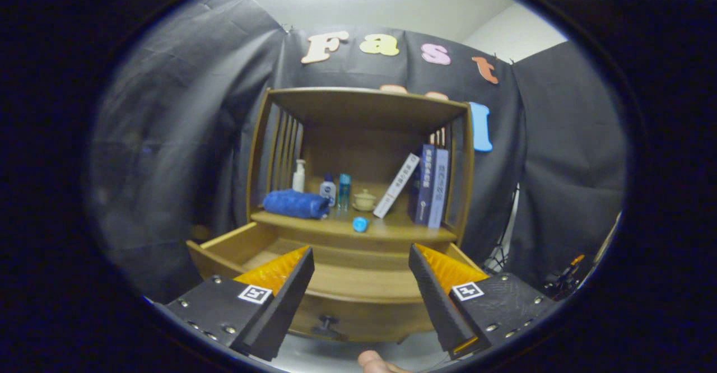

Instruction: Pull open the drawer, take out the items inside it, and place them on the countertop above the cabinet.

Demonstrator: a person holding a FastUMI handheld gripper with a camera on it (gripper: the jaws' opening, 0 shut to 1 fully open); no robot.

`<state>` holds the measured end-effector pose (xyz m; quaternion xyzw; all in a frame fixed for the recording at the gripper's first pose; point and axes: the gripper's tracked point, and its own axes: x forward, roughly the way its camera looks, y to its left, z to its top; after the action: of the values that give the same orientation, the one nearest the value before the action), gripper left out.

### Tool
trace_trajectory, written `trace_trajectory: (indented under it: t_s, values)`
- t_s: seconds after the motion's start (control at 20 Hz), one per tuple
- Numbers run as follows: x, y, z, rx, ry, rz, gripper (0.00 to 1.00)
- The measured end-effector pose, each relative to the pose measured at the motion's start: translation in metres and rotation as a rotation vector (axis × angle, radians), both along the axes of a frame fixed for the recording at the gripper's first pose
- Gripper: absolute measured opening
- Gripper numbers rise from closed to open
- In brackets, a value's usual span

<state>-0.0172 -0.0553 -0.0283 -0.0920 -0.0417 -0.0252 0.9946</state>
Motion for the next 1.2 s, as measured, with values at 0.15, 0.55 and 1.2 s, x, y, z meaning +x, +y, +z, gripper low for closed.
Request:
trace_trajectory:
  t_s: [0.15, 0.55, 1.2]
  values:
    - [-0.007, -0.012, -0.029, 0.109, 0.0, 0.064, 1.0]
    - [0.005, -0.042, -0.075, 0.187, 0.096, -0.023, 0.98]
    - [0.022, 0.022, -0.112, 0.161, 0.201, 0.044, 0.98]
